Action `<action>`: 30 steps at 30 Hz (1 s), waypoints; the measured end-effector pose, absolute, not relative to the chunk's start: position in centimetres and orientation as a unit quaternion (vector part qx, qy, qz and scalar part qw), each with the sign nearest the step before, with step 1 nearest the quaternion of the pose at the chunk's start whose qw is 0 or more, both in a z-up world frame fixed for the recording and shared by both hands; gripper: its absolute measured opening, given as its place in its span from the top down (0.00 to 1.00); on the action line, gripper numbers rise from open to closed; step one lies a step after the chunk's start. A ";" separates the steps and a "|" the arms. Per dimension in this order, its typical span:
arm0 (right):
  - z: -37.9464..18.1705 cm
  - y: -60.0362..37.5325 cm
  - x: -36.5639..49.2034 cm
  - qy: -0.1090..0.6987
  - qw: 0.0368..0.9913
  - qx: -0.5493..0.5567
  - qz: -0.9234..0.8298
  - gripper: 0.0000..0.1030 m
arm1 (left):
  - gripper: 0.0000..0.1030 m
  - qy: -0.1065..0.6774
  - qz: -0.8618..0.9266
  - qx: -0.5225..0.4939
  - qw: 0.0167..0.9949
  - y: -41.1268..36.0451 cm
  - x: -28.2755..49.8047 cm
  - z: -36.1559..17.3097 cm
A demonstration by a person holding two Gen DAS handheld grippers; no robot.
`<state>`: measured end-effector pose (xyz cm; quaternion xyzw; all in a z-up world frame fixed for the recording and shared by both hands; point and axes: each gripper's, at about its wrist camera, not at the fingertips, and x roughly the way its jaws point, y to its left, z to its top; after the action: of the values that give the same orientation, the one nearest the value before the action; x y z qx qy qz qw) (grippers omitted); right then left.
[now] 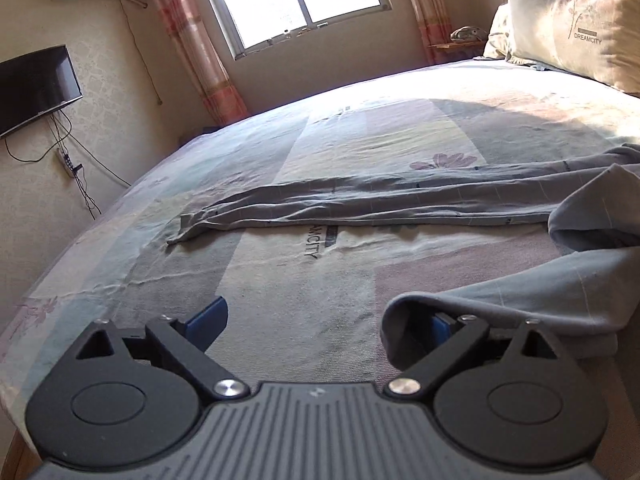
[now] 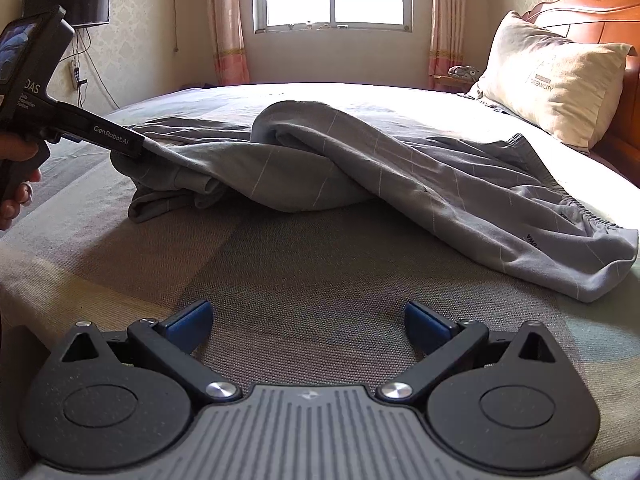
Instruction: Fold clothes
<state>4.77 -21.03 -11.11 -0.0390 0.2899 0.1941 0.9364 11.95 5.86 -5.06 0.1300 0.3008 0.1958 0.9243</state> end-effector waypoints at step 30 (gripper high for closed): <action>-9.4 -23.1 5.8 0.355 0.919 0.050 0.163 0.00 | 0.06 0.215 0.253 0.233 0.914 16.0 1.6 0.7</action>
<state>5.85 -23.10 -9.39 0.0502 0.3549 0.1633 0.9192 1.56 15.97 0.67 0.2327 0.2146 0.2529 0.9143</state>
